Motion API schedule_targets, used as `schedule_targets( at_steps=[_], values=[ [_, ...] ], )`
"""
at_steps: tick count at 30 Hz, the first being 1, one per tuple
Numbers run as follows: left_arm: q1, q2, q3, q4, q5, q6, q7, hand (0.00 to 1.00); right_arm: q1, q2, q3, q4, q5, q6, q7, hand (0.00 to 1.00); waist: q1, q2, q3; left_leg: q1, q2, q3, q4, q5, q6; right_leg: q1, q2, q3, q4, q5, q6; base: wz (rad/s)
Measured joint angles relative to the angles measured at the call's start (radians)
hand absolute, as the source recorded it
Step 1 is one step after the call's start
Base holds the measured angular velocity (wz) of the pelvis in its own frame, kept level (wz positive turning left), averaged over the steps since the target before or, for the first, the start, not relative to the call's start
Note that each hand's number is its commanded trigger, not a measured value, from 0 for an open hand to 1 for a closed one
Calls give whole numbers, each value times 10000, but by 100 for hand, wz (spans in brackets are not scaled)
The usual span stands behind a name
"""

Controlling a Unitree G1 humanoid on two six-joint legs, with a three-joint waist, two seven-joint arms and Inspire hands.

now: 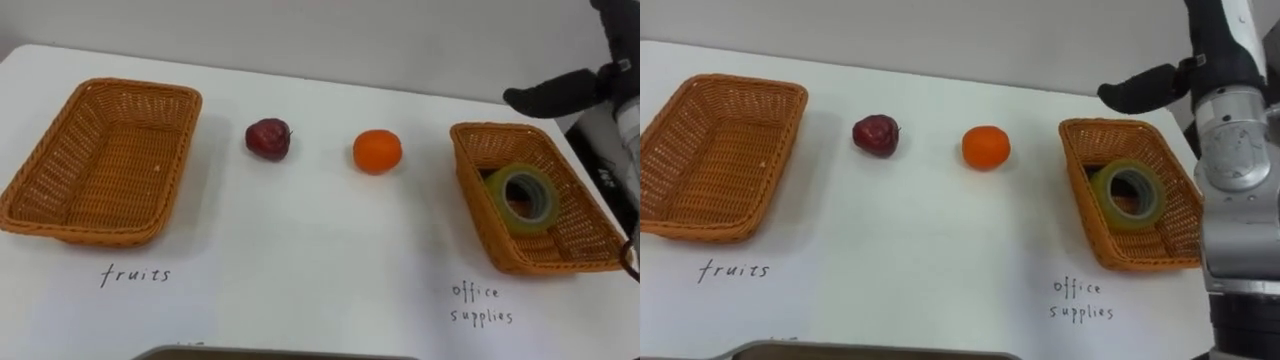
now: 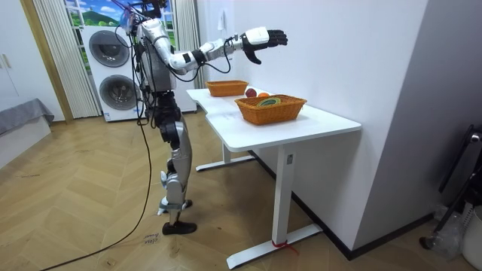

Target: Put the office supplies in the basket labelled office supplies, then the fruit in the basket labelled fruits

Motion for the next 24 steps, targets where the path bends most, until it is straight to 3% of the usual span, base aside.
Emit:
schedule_targets(
  at_steps=[6,9,16,19,24],
  values=[
    [-61,12,-2,-1,4,-17,-123,0,-87,0,373,-142,-16,7,509,0,242,-32,-10,-7,-2,0,-53,3,-5,-4,-5,-27,1,0,0,0],
    [-70,21,-12,84,4,-24,-206,0,-343,0,620,-167,-11,9,776,0,354,-32,24,-2,-14,-14,-54,5,-5,10,-5,-46,-7,0,0,0],
    [-97,166,-418,199,17,-97,-278,0,-550,-256,1275,-1,262,-4,1015,0,547,-262,57,-18,-47,-383,-57,8,-5,135,-38,-479,-29,0,1,15],
    [-102,168,-418,197,84,-110,-361,0,-565,-354,1545,57,256,-14,1273,0,761,-312,71,-19,-52,-421,-44,8,-4,139,-44,-521,-39,0,1,5],
    [-92,222,-417,195,88,-103,-461,0,-595,-355,1561,481,260,-18,1566,0,811,-318,78,-101,-88,-618,8,15,8,172,-75,-747,-39,0,1,15]
  ],
)
